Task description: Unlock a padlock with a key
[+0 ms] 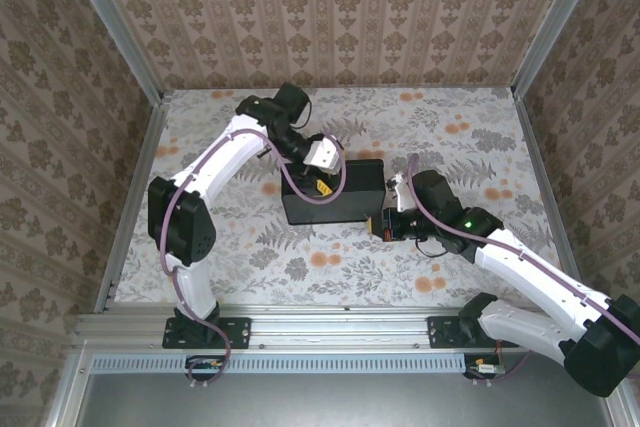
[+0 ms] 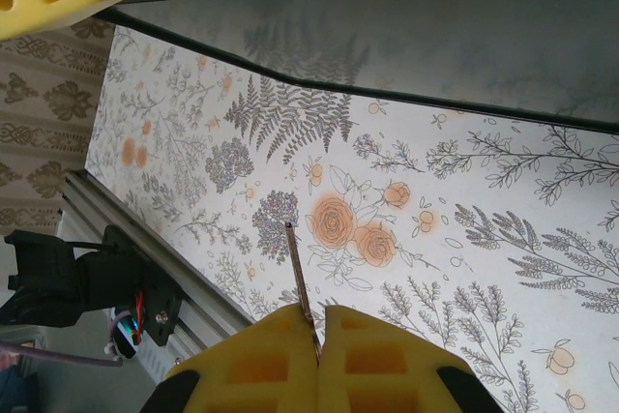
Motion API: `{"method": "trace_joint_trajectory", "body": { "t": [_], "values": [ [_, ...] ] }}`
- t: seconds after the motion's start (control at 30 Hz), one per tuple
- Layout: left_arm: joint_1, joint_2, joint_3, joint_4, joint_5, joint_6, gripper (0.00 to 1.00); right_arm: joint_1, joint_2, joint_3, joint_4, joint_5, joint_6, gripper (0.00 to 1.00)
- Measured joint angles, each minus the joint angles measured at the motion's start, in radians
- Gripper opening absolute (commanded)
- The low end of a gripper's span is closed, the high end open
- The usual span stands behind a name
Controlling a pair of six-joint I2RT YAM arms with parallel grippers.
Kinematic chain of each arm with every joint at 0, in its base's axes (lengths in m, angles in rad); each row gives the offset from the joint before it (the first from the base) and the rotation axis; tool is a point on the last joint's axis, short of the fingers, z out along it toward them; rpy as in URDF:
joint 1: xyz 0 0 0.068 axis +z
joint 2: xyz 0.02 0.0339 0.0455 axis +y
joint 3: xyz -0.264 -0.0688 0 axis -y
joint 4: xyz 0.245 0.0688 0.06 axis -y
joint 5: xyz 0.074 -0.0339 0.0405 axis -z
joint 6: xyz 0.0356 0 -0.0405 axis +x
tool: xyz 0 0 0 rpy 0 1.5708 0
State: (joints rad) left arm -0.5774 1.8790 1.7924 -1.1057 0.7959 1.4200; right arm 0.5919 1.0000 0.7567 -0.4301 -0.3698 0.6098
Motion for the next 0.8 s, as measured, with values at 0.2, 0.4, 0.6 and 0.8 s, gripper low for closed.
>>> {"method": "trace_joint_trajectory", "body": {
  "t": [0.2, 0.4, 0.6, 0.8],
  "values": [
    [-0.004, 0.050, 0.057, -0.026, -0.014, 0.019, 0.75, 0.000, 0.006, 0.000, -0.005, 0.000, -0.003, 0.00],
    [-0.019, 0.092, 0.085, -0.056, -0.017, 0.030, 0.67, 0.000, 0.006, 0.000, -0.018, 0.003, -0.003, 0.00],
    [-0.030, 0.119, 0.117, -0.090, -0.019, 0.036, 0.57, 0.000, 0.006, 0.000, -0.021, 0.004, -0.004, 0.00],
    [-0.064, 0.114, 0.106, -0.084, -0.027, 0.027, 0.45, 0.000, 0.006, 0.000, -0.021, 0.004, -0.008, 0.00]
  ]
}}
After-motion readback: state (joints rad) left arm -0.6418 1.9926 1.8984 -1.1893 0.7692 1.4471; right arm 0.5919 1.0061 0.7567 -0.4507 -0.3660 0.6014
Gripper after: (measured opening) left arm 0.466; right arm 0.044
